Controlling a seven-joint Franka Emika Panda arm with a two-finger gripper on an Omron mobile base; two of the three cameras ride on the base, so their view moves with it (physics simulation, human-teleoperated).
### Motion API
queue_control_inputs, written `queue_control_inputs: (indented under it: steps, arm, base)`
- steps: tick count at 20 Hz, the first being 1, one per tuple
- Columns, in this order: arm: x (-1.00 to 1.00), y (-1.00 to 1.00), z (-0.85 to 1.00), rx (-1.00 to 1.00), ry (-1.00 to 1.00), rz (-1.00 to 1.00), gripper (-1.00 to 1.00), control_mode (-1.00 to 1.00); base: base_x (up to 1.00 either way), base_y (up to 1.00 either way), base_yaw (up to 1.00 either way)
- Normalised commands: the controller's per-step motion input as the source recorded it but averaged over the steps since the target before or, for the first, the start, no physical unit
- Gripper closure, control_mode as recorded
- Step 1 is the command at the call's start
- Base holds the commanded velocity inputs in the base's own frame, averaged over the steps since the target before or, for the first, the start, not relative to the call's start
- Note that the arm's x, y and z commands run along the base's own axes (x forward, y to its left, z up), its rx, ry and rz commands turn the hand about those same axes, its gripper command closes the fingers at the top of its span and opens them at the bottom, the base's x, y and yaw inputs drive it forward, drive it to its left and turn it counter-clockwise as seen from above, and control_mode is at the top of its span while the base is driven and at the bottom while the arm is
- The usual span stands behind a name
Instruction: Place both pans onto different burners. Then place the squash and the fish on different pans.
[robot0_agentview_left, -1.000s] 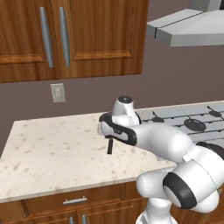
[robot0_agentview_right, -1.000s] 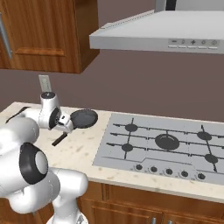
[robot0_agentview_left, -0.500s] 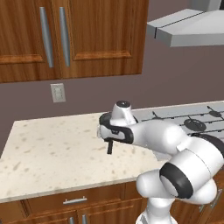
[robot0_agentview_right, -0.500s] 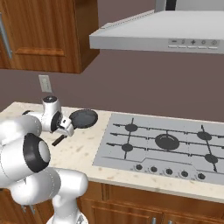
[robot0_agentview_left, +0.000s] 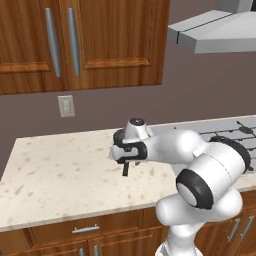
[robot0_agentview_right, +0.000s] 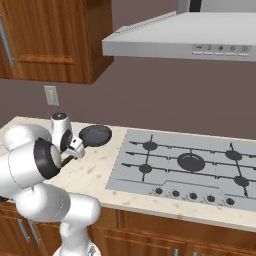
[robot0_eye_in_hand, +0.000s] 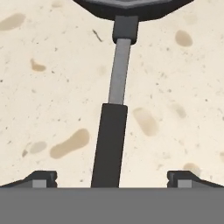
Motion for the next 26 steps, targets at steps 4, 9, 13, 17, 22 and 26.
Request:
queue_control_inputs:
  steps: [4,9,13,17,22,26]
  arm:
    - [0.14,0.07,-0.23,0.00,0.02,-0.04,-1.00,-1.00]
    - [0.16,0.06,-0.24,0.00,0.02,-0.04,-1.00,-1.00]
    - [0.16,0.06,-0.21,0.00,0.01,-0.04,1.00,-1.00]
    - [0.11,0.02,-0.21,0.00,0.00,-0.04,1.00,-1.00]
    - [0.01,0.00,-0.09,0.00,0.00,-0.02,1.00,-1.00]
    - [-0.11,0.00,0.03,0.00,-0.04,-0.02,1.00,-1.00]
  base:
    - [0.00,0.00,0.00]
    - [0.00,0.00,0.00]
    - [0.00,0.00,0.00]
    - [0.00,0.00,0.00]
    - [0.00,0.00,0.00]
    - [0.00,0.00,0.00]
